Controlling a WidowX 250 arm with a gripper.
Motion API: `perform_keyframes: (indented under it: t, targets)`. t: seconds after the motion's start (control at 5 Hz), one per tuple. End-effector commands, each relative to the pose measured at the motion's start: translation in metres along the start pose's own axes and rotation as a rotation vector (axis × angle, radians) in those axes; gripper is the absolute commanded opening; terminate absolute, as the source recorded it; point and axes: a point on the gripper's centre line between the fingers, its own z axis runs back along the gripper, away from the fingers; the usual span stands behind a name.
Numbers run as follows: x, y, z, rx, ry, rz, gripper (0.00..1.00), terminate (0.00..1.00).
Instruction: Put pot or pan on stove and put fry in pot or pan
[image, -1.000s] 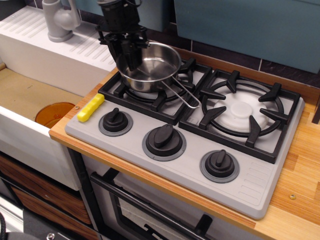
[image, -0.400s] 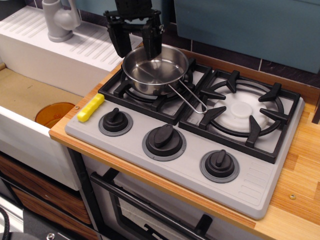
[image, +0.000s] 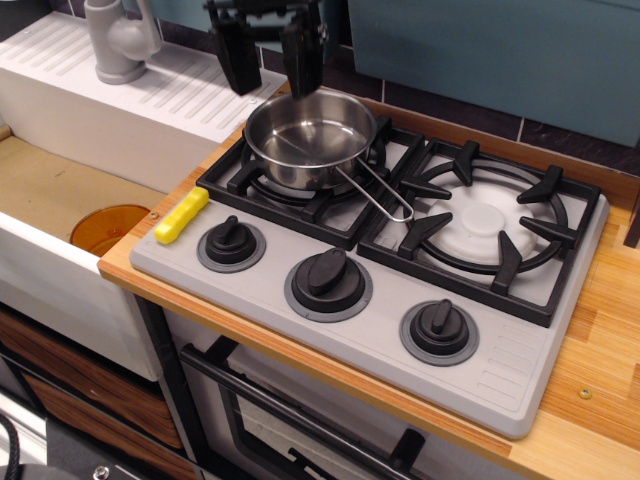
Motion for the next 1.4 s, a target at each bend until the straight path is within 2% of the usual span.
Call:
perform_keyframes:
  t: [0.0, 0.4, 0.6, 0.8, 1.2]
  targets:
    - [0.012, -0.018, 0.042, 0.047, -0.053, -0.057, 1.0, 0.0]
    - [0.012, -0.018, 0.042, 0.047, -0.053, -0.057, 1.0, 0.0]
    - [-0.016, -0.01, 0.052, 0.145, -0.121, -0.036, 1.0, 0.0]
    - [-0.037, -0.003, 0.061, 0.213, -0.194, -0.001, 1.0, 0.0]
    - [-0.061, 0.012, 0.06, 0.254, -0.259, 0.049, 1.0, 0.0]
